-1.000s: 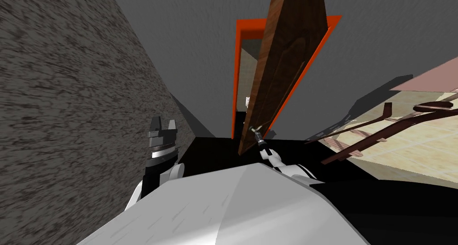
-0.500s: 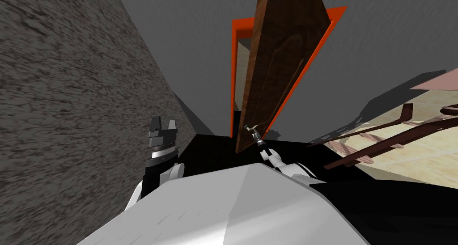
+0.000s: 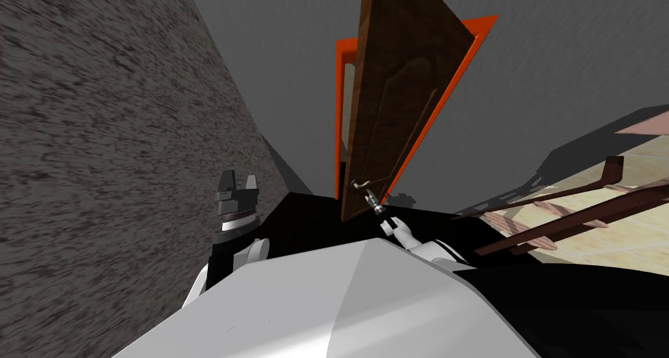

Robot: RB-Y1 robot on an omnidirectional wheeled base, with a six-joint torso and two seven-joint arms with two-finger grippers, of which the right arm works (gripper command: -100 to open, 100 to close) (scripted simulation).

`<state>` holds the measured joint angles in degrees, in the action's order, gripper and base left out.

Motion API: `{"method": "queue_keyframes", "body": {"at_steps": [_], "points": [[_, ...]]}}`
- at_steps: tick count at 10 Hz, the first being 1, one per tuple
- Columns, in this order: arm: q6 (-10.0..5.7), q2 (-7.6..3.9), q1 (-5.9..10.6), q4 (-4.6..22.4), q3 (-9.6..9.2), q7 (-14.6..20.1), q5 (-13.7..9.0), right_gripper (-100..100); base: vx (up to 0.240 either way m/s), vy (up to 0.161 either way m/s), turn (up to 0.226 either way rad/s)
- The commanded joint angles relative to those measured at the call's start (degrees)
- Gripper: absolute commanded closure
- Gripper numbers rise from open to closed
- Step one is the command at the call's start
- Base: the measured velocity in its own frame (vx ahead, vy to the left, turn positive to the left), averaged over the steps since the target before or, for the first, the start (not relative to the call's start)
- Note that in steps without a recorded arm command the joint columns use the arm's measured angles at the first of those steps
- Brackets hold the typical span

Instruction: Pull the door open

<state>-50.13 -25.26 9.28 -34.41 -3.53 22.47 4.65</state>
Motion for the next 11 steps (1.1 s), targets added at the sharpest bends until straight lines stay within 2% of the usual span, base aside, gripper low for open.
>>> {"method": "queue_keyframes", "body": {"at_steps": [1, 3, 4, 5, 9, 11], "points": [[-1.72, -0.14, 0.36, 1.3, -1.34, 1.0, 0.9, -100, -0.104, -0.19, 0.108], [-2.53, -0.51, 0.09, 0.9, -2.85, 2.3, 1.9, -100, -0.115, -0.169, 0.088], [-2.21, -0.46, 0.23, 1.1, -2.33, 1.9, 1.5, -100, -0.057, -0.072, 0.029], [-3.0, -0.93, -0.15, 2.2, -1.32, 1.8, 0.8, -100, 0.14, 0.029, 0.238], [-4.45, -1.98, -1.11, 4.6, 1.29, 1.5, -1.1, -100, 0.223, 0.051, 0.214], [-4.7, -2.16, -1.27, 5.0, 1.75, 1.4, -1.5, -100, 0.187, 0.029, 0.088]]}}
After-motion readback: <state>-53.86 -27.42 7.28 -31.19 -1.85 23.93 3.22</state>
